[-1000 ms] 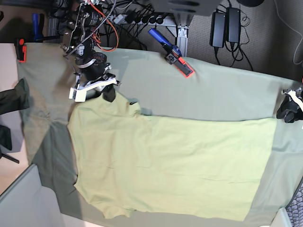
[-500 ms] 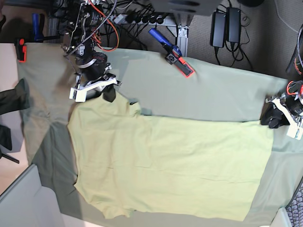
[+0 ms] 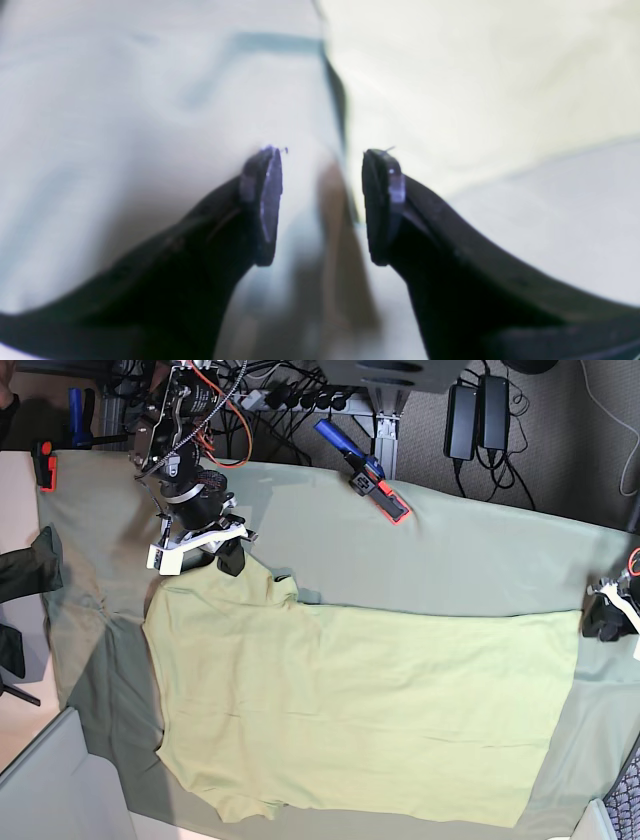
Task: Fold the T-shirt properly
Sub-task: 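Reach both grippers to the shirt's shoulder corners and grasp them, then lift the shoulders and fold them over toward the hem with both grippers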
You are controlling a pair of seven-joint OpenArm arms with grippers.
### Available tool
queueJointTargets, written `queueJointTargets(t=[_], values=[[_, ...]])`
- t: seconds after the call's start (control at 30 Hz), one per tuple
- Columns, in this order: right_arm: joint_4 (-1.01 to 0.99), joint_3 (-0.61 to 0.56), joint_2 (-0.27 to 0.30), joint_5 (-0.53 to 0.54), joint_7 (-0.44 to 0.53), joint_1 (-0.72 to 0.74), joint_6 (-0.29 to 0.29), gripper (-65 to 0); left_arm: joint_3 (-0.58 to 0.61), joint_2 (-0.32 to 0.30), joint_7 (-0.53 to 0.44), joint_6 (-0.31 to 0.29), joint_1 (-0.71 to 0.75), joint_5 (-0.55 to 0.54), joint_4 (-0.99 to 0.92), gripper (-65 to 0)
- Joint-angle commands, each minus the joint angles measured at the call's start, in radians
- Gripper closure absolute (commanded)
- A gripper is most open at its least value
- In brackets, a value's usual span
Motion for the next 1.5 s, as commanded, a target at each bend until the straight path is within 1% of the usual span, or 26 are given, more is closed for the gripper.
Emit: queueJointTargets(t=[0.0,0.1,0.2,0.27,0.37,0.4,0.43,0.5,0.53,0.57,0.6,0.67,0.73,0.83,0.9,1.0,1.1,1.23,1.33,1.47], values=[[0.006,0.000,0.005,-0.026,-0.016,0.002,0.009,0.0,0.007,-0.015,-0.015,-0.002,-0.008,-0.019,0.012,-30.0],[0.006,0.000,0.005,-0.026,-0.016,0.002,0.009,0.0,0.066,0.005,-0.016,-0.002,-0.008,-0.009,0.011,-30.0],[0.006,0.000,0.005,-0.026,-0.016,0.002,0.009,0.0,0.119,0.039,-0.040,0.002,-0.009,0.053,0.011,-30.0],[0.006,0.000,0.005,-0.025,-0.016,0.002,0.009,0.0,0.133,0.063,-0.043,0.034,-0.009,0.076,0.011,-30.0],[0.006,0.000,0.005,-0.025,-0.016,0.002,0.009,0.0,0.132,0.082,-0.049,0.046,-0.009,0.101,0.011,-29.7],[0.006,0.000,0.005,-0.026,-0.016,0.002,0.009,0.0,0.132,0.082,-0.056,0.047,-0.009,0.101,0.011,-27.6],[0.006,0.000,0.005,-0.026,-0.016,0.002,0.009,0.0,0.132,0.081,-0.065,0.047,-0.009,0.103,0.011,-22.7],[0.006,0.000,0.005,-0.026,-0.016,0.002,0.009,0.0,0.132,0.081,-0.072,0.047,-0.011,0.124,0.011,-9.7],[0.006,0.000,0.005,-0.026,-0.016,0.002,0.009,0.0,0.132,0.081,-0.079,0.047,-0.011,0.142,0.011,-4.4],[0.006,0.000,0.005,-0.025,-0.016,0.002,0.009,0.0,0.132,0.079,-0.089,0.046,-0.011,0.157,0.011,-0.7],[0.006,0.000,0.005,-0.025,-0.016,0.002,0.013,0.0,0.132,0.077,-0.098,0.042,-0.011,0.177,0.011,0.0],[0.014,0.000,0.006,-0.025,-0.018,0.002,0.024,0.0,0.132,0.068,-0.117,0.023,-0.011,0.216,0.013,0.0],[0.038,0.003,0.010,-0.025,-0.050,0.002,0.027,0.0,0.132,0.052,-0.121,-0.010,-0.011,0.221,0.016,0.0],[0.086,0.024,0.018,-0.023,-0.122,0.000,0.027,0.0,0.132,0.022,-0.120,-0.095,-0.010,0.217,0.034,0.0],[0.116,0.041,0.028,-0.013,-0.141,-0.016,0.027,0.0,0.132,0.004,-0.108,-0.142,-0.006,0.181,0.036,0.0],[0.141,0.066,0.039,0.029,-0.146,-0.058,0.027,0.0,0.132,-0.028,-0.101,-0.142,0.013,0.087,0.036,0.0],[0.163,0.089,0.039,0.067,-0.159,-0.101,0.032,0.0,0.129,-0.051,-0.076,-0.142,0.043,0.041,0.044,0.0],[0.219,0.122,0.039,0.115,-0.167,-0.171,0.043,0.0,0.101,-0.060,-0.039,-0.142,0.110,-0.016,0.093,0.0],[0.272,0.139,0.039,0.124,-0.181,-0.220,0.045,0.0,0.061,-0.060,-0.014,-0.142,0.174,-0.053,0.166,0.0],[0.319,0.151,0.039,0.129,-0.180,-0.265,0.045,0.0,0.002,-0.059,-0.016,-0.142,0.261,-0.067,0.246,0.0]])
